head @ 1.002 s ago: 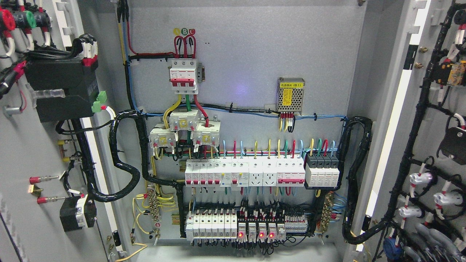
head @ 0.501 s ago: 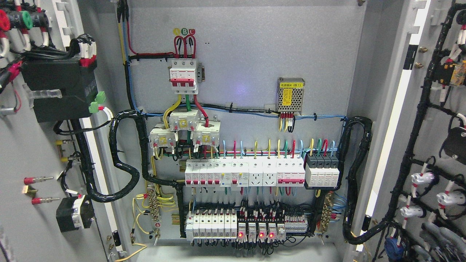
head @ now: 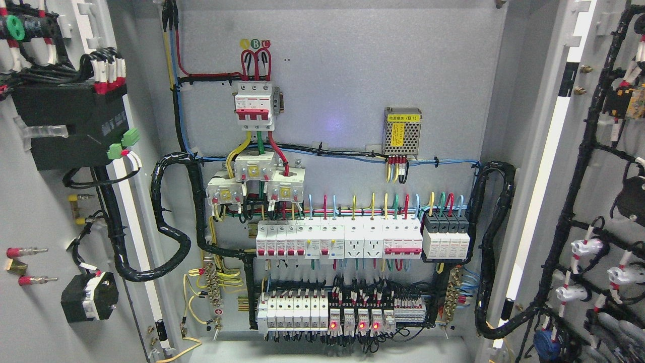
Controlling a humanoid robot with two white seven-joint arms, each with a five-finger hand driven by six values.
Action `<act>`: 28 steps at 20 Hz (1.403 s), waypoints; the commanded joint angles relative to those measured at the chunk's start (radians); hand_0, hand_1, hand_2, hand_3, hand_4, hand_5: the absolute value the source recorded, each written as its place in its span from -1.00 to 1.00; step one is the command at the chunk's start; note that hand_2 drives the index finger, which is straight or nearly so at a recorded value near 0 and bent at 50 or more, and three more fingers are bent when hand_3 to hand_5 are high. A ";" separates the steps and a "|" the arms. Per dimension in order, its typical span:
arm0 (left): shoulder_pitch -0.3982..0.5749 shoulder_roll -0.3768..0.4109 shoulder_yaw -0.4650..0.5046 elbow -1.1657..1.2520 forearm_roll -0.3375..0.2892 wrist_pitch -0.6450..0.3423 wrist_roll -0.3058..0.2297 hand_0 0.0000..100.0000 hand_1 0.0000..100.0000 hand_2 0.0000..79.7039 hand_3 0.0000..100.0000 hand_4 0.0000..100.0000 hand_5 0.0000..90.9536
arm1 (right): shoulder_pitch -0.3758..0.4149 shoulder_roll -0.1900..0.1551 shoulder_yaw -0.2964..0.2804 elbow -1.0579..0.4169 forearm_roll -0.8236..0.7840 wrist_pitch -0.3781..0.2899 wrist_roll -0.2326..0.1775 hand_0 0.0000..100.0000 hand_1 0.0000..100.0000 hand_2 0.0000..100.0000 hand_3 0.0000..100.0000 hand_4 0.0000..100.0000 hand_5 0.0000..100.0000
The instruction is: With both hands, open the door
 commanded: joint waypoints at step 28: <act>-0.003 0.207 0.305 0.232 0.311 0.001 -0.001 -1.00 -1.00 -1.00 -1.00 -1.00 -1.00 | 0.122 0.059 -0.167 0.030 -0.100 0.001 -0.003 -1.00 -1.00 -1.00 -1.00 -1.00 -1.00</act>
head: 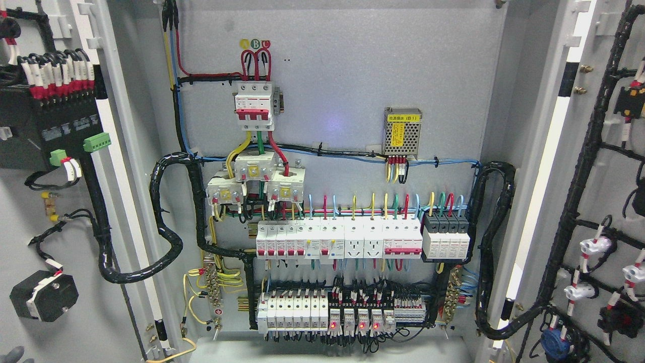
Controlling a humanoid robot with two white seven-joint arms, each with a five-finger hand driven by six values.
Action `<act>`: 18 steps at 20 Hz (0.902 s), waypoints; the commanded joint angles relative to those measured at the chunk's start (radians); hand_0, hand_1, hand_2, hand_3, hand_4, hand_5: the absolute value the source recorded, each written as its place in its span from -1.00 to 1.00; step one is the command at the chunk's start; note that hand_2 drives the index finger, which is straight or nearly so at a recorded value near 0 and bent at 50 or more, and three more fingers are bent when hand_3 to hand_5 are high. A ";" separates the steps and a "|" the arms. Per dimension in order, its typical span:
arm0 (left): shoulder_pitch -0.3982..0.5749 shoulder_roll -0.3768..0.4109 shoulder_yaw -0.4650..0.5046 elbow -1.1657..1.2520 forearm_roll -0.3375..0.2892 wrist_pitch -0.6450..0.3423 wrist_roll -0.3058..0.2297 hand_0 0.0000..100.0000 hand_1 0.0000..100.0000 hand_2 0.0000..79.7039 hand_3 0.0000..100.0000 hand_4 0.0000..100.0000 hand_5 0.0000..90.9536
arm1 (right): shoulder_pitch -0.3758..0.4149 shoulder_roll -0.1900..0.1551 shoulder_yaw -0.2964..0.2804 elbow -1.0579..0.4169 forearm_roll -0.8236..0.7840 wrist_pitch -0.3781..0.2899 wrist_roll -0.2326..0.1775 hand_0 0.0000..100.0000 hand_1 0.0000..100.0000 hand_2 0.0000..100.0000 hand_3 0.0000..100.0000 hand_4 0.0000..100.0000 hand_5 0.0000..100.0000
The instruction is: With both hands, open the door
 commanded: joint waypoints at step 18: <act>-0.090 0.155 0.057 0.272 0.139 0.008 0.000 -1.00 -1.00 -1.00 -1.00 -1.00 -1.00 | 0.094 0.025 -0.079 0.013 -0.089 -0.005 0.000 -1.00 -1.00 -1.00 -1.00 -1.00 -1.00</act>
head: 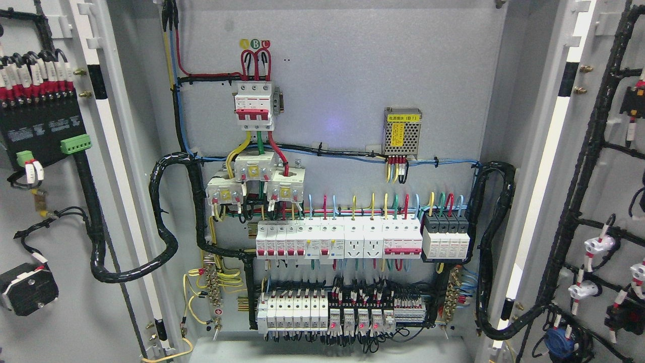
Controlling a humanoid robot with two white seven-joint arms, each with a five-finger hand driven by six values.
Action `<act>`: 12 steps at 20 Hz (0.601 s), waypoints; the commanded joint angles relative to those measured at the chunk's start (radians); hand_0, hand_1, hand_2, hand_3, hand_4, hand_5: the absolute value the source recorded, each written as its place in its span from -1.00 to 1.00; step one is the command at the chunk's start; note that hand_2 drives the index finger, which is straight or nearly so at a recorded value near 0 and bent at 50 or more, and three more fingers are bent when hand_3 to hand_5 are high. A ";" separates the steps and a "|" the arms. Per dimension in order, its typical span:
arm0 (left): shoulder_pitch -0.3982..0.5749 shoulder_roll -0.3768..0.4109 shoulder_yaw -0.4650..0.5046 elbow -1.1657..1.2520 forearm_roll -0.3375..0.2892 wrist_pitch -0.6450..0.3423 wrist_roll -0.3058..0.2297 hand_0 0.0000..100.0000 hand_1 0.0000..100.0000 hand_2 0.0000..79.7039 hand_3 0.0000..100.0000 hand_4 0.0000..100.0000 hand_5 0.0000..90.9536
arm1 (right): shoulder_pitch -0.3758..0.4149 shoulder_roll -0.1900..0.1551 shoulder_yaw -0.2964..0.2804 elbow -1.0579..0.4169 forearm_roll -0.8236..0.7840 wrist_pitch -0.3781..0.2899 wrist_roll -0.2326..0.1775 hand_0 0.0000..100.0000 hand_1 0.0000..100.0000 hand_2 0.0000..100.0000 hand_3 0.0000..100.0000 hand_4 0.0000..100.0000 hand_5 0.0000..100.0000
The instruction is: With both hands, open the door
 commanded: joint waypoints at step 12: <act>-0.008 0.062 0.012 0.075 0.050 0.000 0.002 -1.00 -1.00 -1.00 -1.00 -1.00 -1.00 | 0.020 0.005 -0.019 0.021 -0.015 -0.001 0.001 -1.00 -1.00 -1.00 -1.00 -1.00 -1.00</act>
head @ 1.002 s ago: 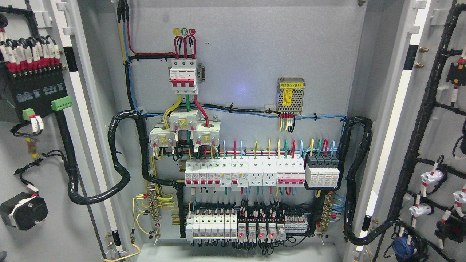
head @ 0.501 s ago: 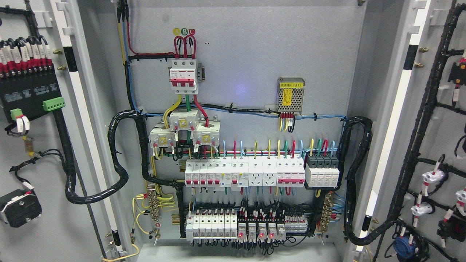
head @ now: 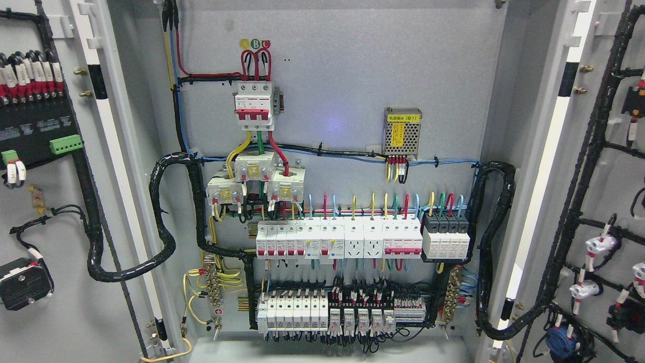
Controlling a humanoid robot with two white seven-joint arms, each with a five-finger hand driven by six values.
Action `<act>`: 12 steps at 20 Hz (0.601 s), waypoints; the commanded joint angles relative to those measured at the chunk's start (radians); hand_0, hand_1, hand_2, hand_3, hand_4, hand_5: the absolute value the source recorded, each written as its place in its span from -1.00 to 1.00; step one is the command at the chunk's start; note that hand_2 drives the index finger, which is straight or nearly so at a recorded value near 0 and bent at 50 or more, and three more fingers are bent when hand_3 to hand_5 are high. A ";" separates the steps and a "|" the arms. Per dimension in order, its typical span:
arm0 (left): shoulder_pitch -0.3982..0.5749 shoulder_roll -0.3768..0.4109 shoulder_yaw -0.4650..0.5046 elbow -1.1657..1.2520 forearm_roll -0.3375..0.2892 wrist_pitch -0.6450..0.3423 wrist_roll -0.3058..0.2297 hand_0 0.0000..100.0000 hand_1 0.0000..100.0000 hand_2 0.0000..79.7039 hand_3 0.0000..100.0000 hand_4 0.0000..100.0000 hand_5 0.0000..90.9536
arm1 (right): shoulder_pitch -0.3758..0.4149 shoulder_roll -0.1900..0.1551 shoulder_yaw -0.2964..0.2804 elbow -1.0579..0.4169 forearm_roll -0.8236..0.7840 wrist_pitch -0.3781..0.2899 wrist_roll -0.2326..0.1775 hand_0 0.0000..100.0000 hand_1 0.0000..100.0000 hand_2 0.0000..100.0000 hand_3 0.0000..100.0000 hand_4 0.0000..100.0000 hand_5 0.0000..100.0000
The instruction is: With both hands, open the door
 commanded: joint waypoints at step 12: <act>0.057 0.024 -0.013 -0.088 0.007 -0.005 0.001 -1.00 -1.00 -1.00 -1.00 -1.00 -1.00 | 0.012 -0.012 0.002 -0.039 -0.007 -0.047 0.007 -1.00 -1.00 -1.00 -1.00 -1.00 -1.00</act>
